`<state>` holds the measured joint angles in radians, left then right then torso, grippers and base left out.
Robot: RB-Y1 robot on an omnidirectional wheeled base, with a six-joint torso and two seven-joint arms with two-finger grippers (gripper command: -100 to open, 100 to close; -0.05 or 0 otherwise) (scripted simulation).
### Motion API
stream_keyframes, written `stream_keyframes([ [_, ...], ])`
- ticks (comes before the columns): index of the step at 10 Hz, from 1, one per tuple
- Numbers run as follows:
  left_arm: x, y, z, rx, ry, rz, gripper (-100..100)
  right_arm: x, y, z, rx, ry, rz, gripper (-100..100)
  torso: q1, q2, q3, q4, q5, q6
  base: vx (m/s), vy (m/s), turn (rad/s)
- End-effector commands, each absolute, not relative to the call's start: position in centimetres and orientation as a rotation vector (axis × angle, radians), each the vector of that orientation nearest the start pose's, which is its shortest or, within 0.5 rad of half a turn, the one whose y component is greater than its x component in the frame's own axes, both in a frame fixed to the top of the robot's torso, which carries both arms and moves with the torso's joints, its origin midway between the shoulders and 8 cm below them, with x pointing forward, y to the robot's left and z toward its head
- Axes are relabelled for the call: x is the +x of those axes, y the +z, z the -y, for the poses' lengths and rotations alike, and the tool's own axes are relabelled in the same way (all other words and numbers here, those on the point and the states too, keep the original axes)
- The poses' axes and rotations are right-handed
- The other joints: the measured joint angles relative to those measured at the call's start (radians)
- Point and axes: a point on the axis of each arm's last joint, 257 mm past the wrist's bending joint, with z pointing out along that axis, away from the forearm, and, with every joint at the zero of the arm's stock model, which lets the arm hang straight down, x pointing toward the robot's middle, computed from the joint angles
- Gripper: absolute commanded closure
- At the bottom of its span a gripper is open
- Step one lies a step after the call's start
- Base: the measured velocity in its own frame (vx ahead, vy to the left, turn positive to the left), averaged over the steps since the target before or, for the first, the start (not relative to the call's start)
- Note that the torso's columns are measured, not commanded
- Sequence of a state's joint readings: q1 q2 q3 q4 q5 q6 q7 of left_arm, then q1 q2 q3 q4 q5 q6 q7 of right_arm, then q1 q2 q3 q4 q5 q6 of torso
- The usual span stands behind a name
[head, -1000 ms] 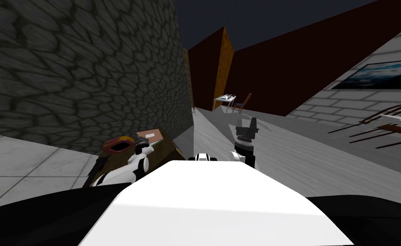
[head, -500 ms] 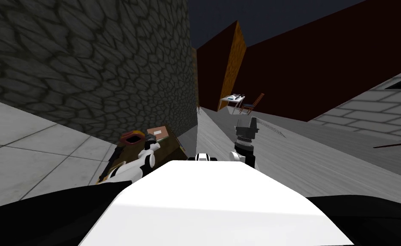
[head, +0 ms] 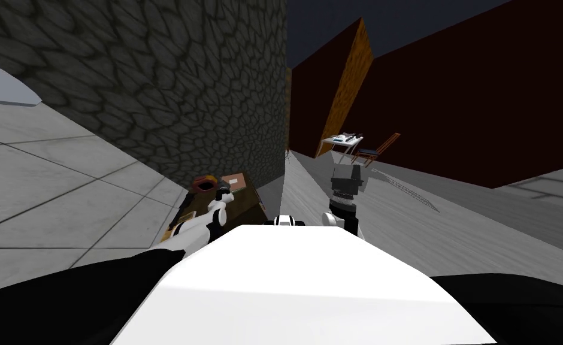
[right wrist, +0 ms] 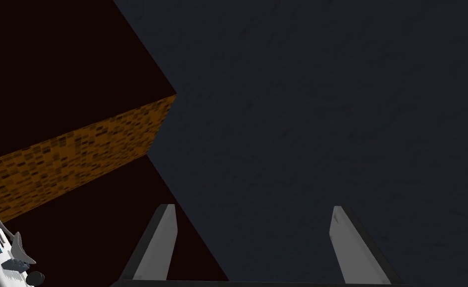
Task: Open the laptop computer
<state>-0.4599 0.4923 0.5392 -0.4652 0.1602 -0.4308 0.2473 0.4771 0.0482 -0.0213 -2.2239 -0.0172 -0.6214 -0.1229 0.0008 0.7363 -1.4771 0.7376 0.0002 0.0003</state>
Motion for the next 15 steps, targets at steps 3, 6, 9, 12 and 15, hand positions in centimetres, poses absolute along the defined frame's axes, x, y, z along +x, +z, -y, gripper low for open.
stream_keyframes([
  [3,56.3,-24.8,-58.2,-1.528,-0.964,-0.668,-100,33.3,3.0,28.9,0.669,1.431,-0.464,0,-0.002,0.004,0.002,0.001,-0.001,0.000,0.009,0.007,0.101],
  [6,61.0,-22.7,-51.9,-1.491,-1.037,-0.747,-100,33.3,2.9,28.9,0.669,1.430,-0.465,0,0.000,0.000,0.000,0.000,0.000,0.000,0.035,0.025,0.371],
  [9,64.7,-21.0,-45.2,-1.459,-1.104,-0.822,-100,33.3,2.9,28.9,0.669,1.430,-0.465,0,-0.001,0.002,0.002,0.001,0.000,-0.001,0.036,0.015,0.289],
  [12,64.9,-20.4,-45.2,-1.450,-1.105,-0.826,-100,33.3,3.0,28.9,0.669,1.431,-0.465,0,-0.001,0.003,0.002,0.001,0.000,0.001,0.018,0.006,0.097],
  [15,64.9,-20.4,-45.1,-1.448,-1.106,-0.826,0,33.3,3.0,28.9,0.669,1.431,-0.464,0,-0.001,0.002,0.001,0.001,0.000,0.000,0.000,0.000,0.000],
])
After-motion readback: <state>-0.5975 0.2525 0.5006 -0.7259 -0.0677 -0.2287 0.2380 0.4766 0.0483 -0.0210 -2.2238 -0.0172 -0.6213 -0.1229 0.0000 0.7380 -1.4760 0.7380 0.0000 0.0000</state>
